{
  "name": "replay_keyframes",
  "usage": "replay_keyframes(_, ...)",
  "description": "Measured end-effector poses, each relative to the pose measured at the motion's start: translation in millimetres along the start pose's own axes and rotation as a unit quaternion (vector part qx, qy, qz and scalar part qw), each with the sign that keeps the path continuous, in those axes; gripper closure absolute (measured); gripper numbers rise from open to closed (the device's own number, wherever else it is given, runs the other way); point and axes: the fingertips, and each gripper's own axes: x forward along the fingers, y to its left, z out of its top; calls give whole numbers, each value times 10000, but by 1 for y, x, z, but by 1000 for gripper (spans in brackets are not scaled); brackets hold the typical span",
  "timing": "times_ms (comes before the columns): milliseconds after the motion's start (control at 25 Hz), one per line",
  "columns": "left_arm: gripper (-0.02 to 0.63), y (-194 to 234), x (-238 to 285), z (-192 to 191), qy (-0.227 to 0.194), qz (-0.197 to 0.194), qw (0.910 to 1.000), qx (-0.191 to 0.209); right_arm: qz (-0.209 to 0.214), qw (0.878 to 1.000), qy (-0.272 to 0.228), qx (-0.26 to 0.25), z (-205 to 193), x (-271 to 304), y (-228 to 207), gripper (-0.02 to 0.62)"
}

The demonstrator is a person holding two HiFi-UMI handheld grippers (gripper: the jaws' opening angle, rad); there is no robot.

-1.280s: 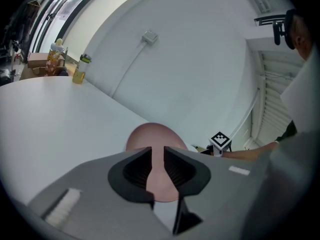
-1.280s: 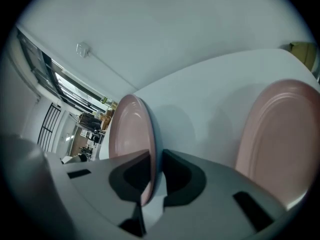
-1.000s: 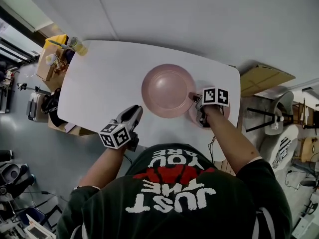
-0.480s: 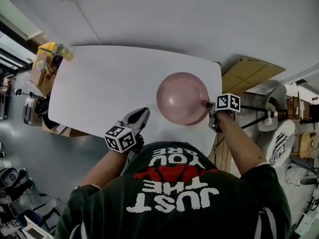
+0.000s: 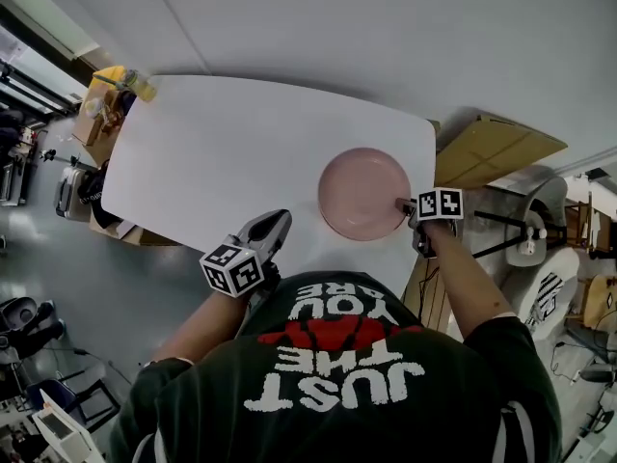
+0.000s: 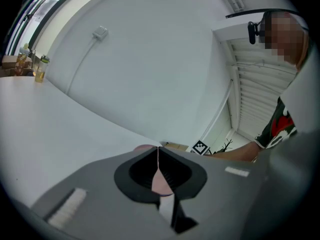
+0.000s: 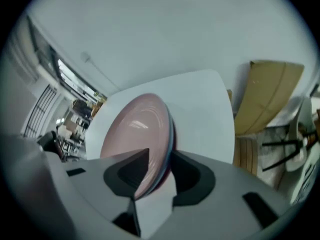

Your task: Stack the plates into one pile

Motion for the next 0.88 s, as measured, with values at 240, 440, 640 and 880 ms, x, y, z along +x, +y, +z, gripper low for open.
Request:
replay_keyframes(240, 591, -2, -5, 8, -100, 64, 9999, 41, -319, 9921, -355, -1164, 17, -29, 16, 403)
replay_keyframes(440, 592, 0, -9, 24, -158, -47, 9997, 163, 168, 9859, -1227, -1129, 43, -72, 48, 404)
replay_keyframes(640, 592, -8, -8, 56, -280, -496, 9967, 584, 462, 9677, -2085, -1338, 62, -114, 94, 405)
replay_keyframes(880, 592, -21, -10, 96, -334, -1389, 9835, 1113, 308, 9441, -2948, -1443, 68, -152, 156, 480)
